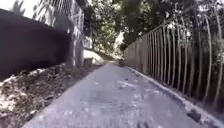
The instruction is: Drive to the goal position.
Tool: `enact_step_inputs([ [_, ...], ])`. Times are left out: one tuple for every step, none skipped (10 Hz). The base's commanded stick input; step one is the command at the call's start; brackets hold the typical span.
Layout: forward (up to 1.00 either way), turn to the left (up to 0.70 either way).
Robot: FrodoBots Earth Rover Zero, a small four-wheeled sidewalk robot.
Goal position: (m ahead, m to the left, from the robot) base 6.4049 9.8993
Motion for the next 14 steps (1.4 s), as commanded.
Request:
enact_step_inputs([
  [0.70, 0.01],
  [0.70, 0.09],
  [0.70, 0.01],
  [0.70, 0.00],
  [0.68, 0.00],
  [0.52, 0.00],
  [0.50, 0.00],
  [0.50, 0.09],
  [0.50, 0.00],
  [0.50, 0.04],
  [0.50, 0.01],
  [0.50, 0.00],
  [0.50, 0.00],
  [0.50, 0.07],
])
